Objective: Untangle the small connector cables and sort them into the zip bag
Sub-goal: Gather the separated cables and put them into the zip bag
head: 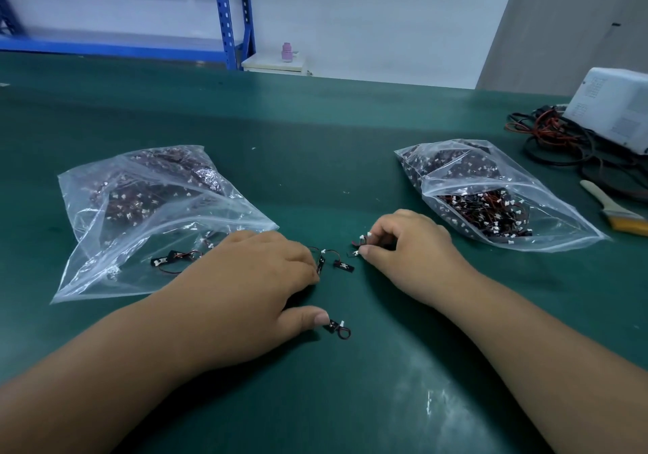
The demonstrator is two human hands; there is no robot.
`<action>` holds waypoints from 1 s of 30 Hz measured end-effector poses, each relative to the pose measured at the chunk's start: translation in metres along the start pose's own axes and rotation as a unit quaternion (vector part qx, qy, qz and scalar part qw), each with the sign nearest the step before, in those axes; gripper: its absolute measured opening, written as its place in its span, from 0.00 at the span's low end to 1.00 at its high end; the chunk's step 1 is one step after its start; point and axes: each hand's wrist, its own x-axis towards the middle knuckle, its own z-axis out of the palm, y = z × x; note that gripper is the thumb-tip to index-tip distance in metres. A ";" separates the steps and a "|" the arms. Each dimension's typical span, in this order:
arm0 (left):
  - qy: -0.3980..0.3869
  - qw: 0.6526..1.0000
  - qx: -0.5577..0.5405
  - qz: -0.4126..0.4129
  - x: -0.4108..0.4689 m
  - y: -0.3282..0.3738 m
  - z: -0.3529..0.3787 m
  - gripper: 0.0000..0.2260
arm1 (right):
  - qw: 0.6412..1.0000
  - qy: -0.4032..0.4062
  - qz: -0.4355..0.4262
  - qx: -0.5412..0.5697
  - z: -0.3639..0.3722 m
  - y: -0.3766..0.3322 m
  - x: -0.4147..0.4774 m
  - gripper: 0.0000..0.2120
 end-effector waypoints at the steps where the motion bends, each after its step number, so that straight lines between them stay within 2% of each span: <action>1: -0.004 1.000 0.000 0.005 0.000 0.000 0.000 0.33 | 1.000 0.007 -0.002 -0.005 0.000 -0.001 -0.001 0.12; 4: -0.032 0.999 -0.008 0.011 -0.001 -0.002 0.004 0.35 | 0.999 0.036 -0.012 0.003 0.001 -0.002 -0.006 0.13; 6: -0.038 0.999 -0.014 0.012 0.000 -0.002 0.006 0.36 | 0.997 0.055 -0.040 0.038 -0.001 -0.003 -0.009 0.09; 9: -0.032 0.999 -0.015 0.017 0.000 -0.001 0.006 0.35 | 0.988 0.025 -0.132 0.077 -0.002 -0.005 -0.015 0.07; 12: -0.010 1.000 -0.016 0.019 0.000 0.001 0.001 0.31 | 0.979 -0.010 -0.204 0.013 0.002 -0.007 -0.017 0.09; 16: 0.031 0.998 -0.020 0.052 -0.002 0.005 -0.007 0.21 | 0.982 -0.017 -0.185 -0.044 0.006 -0.003 -0.013 0.14; 18: 0.025 0.997 -0.019 0.075 -0.002 0.007 -0.006 0.17 | 0.985 -0.016 -0.168 0.031 0.007 -0.001 -0.013 0.14; 20: 0.012 0.996 -0.025 0.089 -0.002 0.008 -0.005 0.15 | 0.983 0.029 -0.128 0.129 0.005 0.005 -0.009 0.16; 22: 0.010 0.995 -0.032 0.094 -0.002 0.008 -0.004 0.14 | 0.982 0.065 -0.077 0.158 0.002 0.014 -0.003 0.20; 26: 0.030 0.994 -0.037 0.101 -0.003 0.006 -0.002 0.12 | 0.981 0.023 -0.038 0.188 0.003 0.023 0.000 0.27; 30: 0.058 0.992 -0.028 0.111 -0.003 0.007 -0.001 0.05 | 0.987 0.003 -0.061 0.147 0.005 0.020 -0.002 0.25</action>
